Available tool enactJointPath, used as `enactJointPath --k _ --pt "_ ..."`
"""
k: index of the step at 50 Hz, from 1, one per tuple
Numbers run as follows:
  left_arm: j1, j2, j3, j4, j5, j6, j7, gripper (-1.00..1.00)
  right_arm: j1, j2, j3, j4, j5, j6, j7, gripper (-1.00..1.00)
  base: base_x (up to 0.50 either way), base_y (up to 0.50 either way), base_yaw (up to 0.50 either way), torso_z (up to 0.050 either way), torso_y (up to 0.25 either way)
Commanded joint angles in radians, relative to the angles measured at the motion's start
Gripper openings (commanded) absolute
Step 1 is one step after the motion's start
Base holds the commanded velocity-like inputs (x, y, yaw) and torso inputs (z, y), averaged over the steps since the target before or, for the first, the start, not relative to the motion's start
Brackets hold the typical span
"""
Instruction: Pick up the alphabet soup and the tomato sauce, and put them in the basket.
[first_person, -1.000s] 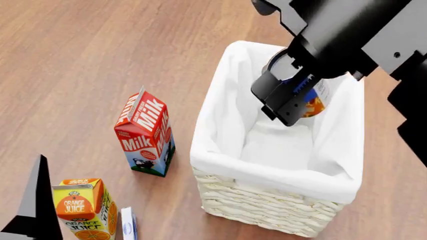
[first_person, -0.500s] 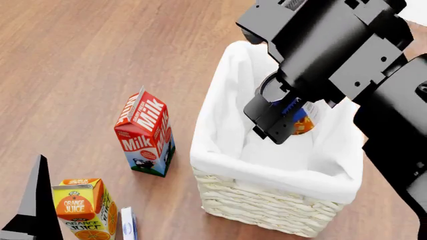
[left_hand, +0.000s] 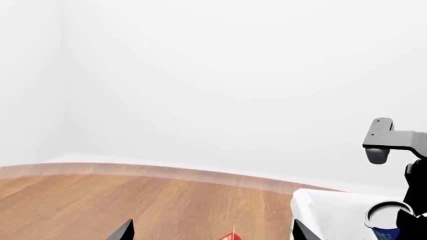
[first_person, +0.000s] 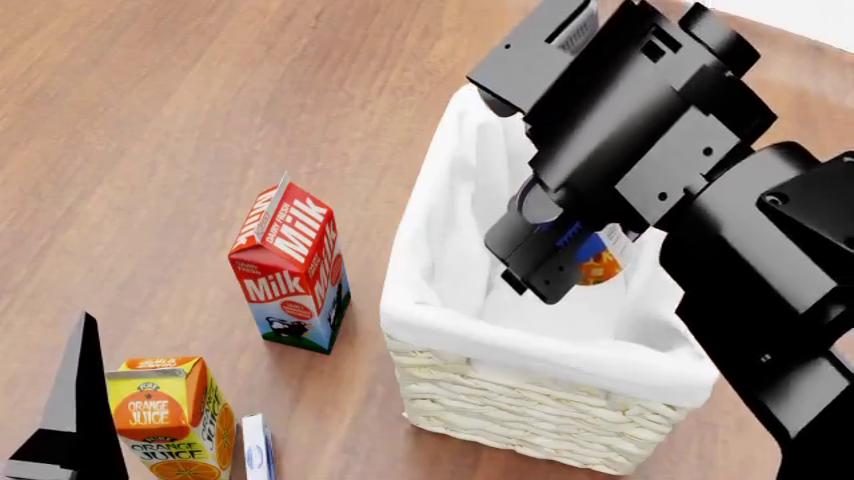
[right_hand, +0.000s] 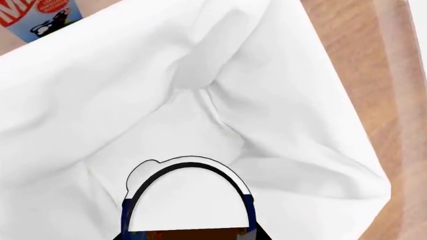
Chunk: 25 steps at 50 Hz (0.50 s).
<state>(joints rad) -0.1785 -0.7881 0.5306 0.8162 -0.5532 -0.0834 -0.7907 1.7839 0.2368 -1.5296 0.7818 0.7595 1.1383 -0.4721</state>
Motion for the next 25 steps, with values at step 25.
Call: enactJointPath --k 25 --pt "0.001 0.005 0.006 -0.018 0.006 0.004 0.006 1.00 -0.072 -0.108 -0.018 0.236 -0.078 -0.153 -0.040 -1.00 0.00 0.00 0.00 0.000 0.001"
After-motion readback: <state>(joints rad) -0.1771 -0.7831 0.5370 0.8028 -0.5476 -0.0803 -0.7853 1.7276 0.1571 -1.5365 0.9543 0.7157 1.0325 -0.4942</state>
